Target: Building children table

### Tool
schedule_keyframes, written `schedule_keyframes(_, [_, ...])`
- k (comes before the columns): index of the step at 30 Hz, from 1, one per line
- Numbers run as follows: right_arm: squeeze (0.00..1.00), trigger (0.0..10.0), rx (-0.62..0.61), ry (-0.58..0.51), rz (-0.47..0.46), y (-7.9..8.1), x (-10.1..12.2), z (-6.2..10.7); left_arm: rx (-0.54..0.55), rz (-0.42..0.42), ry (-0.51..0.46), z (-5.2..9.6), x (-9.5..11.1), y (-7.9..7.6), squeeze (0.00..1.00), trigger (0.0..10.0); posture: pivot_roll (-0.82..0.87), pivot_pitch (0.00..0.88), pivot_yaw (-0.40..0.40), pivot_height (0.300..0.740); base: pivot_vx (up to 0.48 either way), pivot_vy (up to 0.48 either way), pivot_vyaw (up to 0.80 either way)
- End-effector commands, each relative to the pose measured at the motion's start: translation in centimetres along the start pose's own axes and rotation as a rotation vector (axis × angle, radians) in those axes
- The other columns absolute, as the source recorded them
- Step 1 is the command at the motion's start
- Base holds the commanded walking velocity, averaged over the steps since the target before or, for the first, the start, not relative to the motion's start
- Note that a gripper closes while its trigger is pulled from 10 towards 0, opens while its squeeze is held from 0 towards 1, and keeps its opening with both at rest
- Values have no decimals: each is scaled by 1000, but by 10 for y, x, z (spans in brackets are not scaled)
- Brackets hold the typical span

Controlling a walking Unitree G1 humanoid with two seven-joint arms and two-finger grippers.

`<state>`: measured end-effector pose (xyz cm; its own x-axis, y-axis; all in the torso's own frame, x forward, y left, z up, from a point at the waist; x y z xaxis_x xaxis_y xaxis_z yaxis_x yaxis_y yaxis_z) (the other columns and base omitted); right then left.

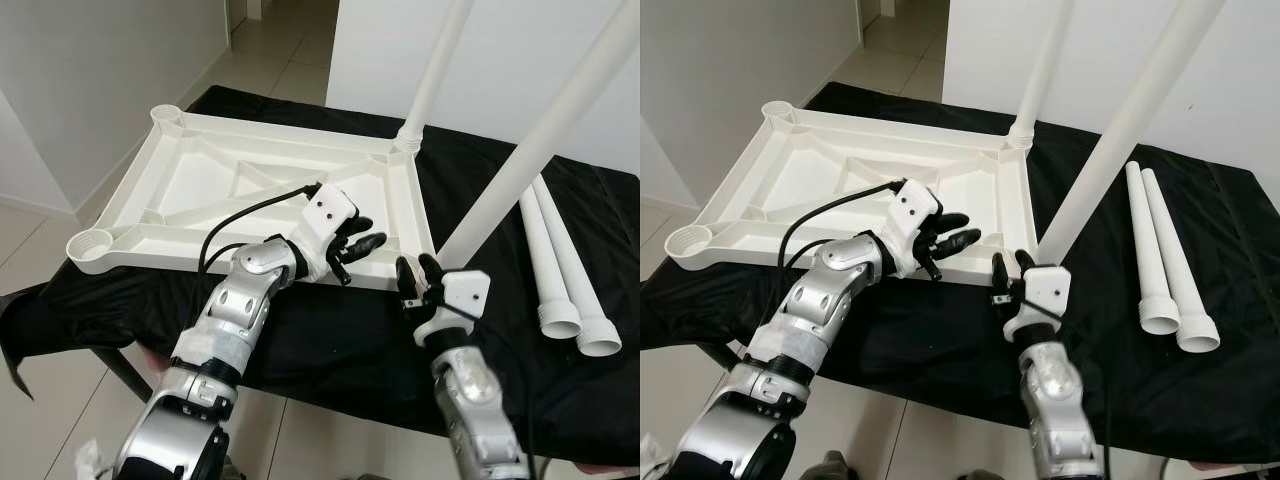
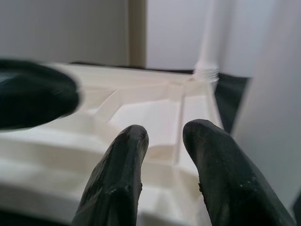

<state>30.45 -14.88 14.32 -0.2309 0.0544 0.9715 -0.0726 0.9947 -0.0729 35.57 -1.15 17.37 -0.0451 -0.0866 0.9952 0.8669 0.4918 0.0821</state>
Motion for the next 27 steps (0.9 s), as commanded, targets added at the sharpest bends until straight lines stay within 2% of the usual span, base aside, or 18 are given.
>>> schedule_keyframes(1, [0, 10000, -5, 36, -8, -8, -7, 1, 277, 24, 13, 2, -3, 30, 0, 10000, 47, 0, -61, 740, 0, 0, 0])
schedule_keyframes(4, [0, 10000, -32, 33, 8, -25, -5, -2, 328, 23, 48, 4, -7, 40, 0, 10000, 50, 0, -60, 740, 0, 0, 0])
schedule_keyframes(5, [0, 10000, -32, 33, 8, -25, -5, -2, 328, 23, 48, 4, -7, 40, 0, 10000, 50, 0, -60, 740, 0, 0, 0])
schedule_keyframes(7, [0, 10000, -80, 34, 29, -47, -4, -1, 370, 5, 89, 8, -10, 49, 0, 10000, 52, 0, -60, 740, 0, 0, 0])
schedule_keyframes(11, [0, 10000, -105, 35, 36, -58, -5, 0, 390, -6, 111, 10, -13, 53, 0, 10000, 50, 0, -59, 740, 0, 0, 0])
schedule_keyframes(16, [0, 10000, -117, 37, 45, -66, -5, 0, 391, -18, 125, 10, -15, 54, 0, 10000, 48, 0, -58, 740, 0, 0, 0])
schedule_keyframes(19, [0, 10000, -140, 41, 52, -75, -6, 1, 378, -31, 138, 8, -17, 52, 0, 10000, 48, 0, -55, 740, 0, 0, 0])
schedule_keyframes(20, [0, 10000, -166, 40, 59, -82, -5, 1, 367, -37, 146, 7, -18, 49, 0, 10000, 49, 0, -56, 740, 0, 0, 0])
schedule_keyframes(22, [0, 10000, -183, 32, 48, -85, -3, 1, 358, -42, 155, 6, -20, 48, 0, 10000, 48, 0, -54, 740, 0, 0, 0])
schedule_keyframes(27, [0, 10000, -158, 18, 25, -77, 0, 0, 337, -55, 174, 5, -23, 44, 0, 10000, 49, 0, -53, 740, 0, 0, 0])
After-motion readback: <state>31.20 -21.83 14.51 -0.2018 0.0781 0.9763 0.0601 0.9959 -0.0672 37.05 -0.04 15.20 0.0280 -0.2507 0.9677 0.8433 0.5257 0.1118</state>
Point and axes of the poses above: a point about 5 cm out from each wrist's last joint towards the gripper, its own z axis pointing back from the gripper into the wrist, its own x axis along the axis of the wrist's last joint, y = z × x, the point moved 5 cm from there along -z, pointing out of the wrist towards the gripper, and after that the axes turned 5 degrees about z, right-handed, at the moved point
